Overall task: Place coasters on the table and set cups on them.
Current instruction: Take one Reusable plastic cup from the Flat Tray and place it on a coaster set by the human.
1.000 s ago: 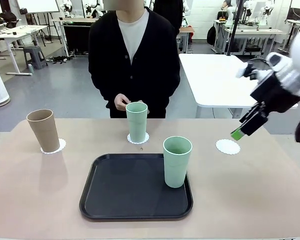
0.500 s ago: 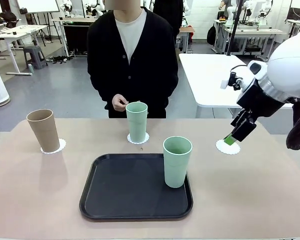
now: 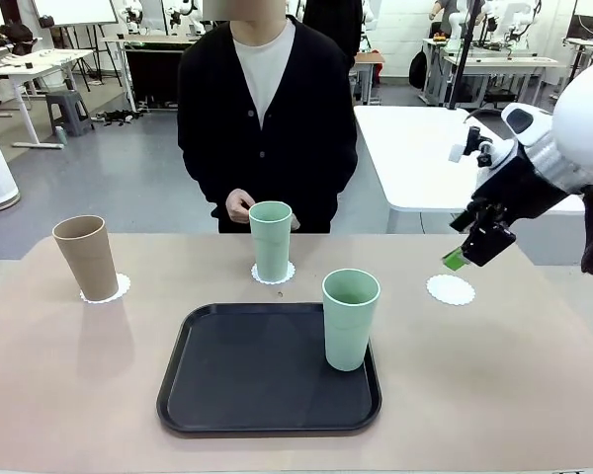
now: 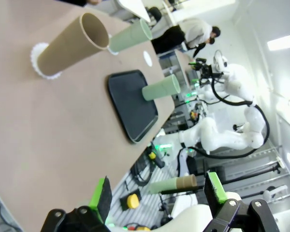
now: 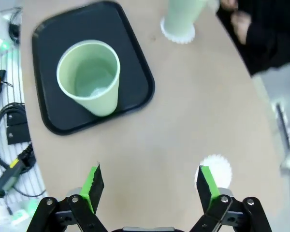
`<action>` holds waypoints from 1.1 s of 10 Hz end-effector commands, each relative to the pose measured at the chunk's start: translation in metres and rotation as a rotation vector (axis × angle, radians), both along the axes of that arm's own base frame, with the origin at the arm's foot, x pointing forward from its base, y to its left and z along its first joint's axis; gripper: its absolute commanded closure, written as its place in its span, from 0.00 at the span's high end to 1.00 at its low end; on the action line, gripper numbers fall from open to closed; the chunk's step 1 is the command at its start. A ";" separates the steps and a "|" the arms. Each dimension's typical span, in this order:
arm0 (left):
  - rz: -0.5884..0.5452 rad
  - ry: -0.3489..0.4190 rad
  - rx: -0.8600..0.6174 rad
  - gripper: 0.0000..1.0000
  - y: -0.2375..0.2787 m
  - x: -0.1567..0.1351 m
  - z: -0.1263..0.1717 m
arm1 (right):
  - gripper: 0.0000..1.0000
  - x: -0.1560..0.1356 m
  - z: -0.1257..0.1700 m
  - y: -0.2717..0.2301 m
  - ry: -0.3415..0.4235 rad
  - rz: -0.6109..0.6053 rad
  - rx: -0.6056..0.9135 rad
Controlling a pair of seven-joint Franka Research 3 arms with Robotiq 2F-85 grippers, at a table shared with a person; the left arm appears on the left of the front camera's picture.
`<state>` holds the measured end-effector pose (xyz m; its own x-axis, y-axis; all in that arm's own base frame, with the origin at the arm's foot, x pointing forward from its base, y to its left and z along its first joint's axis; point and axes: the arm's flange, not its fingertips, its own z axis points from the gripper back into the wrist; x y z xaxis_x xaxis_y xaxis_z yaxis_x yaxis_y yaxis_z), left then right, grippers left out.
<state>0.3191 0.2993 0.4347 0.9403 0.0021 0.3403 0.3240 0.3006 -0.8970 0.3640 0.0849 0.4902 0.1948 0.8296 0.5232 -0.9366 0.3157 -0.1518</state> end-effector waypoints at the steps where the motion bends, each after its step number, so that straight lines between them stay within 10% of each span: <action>1: 0.013 0.009 0.006 1.00 -0.001 -0.001 0.001 | 1.00 0.027 -0.041 -0.013 0.017 0.260 0.213; 4: 0.013 0.009 0.006 1.00 -0.001 -0.001 0.001 | 1.00 0.036 -0.066 -0.043 0.120 0.374 0.383; 11: 0.013 0.009 0.006 1.00 -0.001 -0.001 0.001 | 1.00 0.049 -0.133 -0.043 0.078 0.340 0.385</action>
<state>0.3195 0.2990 0.4345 0.9404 0.0012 0.3401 0.3240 0.3004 -0.8971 0.4089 0.0371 0.3658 0.0120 0.6002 0.7998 -0.9993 -0.0222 0.0317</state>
